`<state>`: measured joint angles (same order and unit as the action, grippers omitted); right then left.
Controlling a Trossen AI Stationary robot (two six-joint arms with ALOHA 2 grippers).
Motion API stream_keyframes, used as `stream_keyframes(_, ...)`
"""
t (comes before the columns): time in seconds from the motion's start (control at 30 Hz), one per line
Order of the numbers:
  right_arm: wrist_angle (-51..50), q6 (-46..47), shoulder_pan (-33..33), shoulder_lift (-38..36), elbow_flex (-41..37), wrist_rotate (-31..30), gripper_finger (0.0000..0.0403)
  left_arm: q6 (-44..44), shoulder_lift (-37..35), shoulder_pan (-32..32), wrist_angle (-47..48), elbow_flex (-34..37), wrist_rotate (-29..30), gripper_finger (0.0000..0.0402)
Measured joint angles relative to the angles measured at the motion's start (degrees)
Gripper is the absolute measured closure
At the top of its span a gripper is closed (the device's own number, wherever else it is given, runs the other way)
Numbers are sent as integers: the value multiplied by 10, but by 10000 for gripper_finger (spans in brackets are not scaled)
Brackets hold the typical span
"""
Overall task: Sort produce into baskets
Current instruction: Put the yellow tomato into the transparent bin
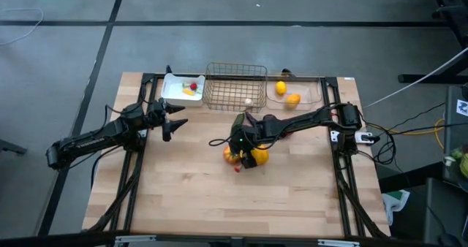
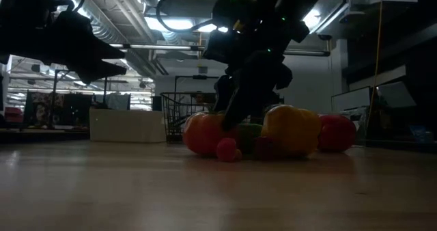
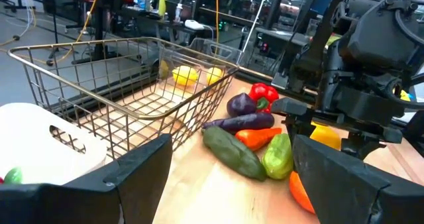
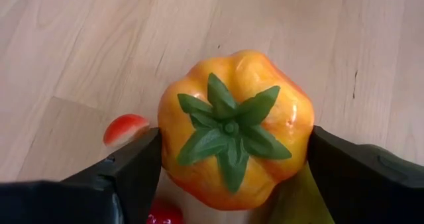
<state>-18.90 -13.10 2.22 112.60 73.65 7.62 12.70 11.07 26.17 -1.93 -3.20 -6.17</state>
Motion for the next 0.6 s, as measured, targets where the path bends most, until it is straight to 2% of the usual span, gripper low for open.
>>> stream_keyframes(0.2, -28, 0, 0, -1, 18, -1, 65, 0, 0, 0, 0, 0, 0, 92)
stream_keyframes(0.37, -109, 22, 0, 3, 88, -7, 69, 0, 0, 0, 0, 0, 0, 92)
stream_keyframes(0.6, -223, 23, 0, 1, 194, -81, 69, 0, 0, 0, 0, 0, 0, 92)
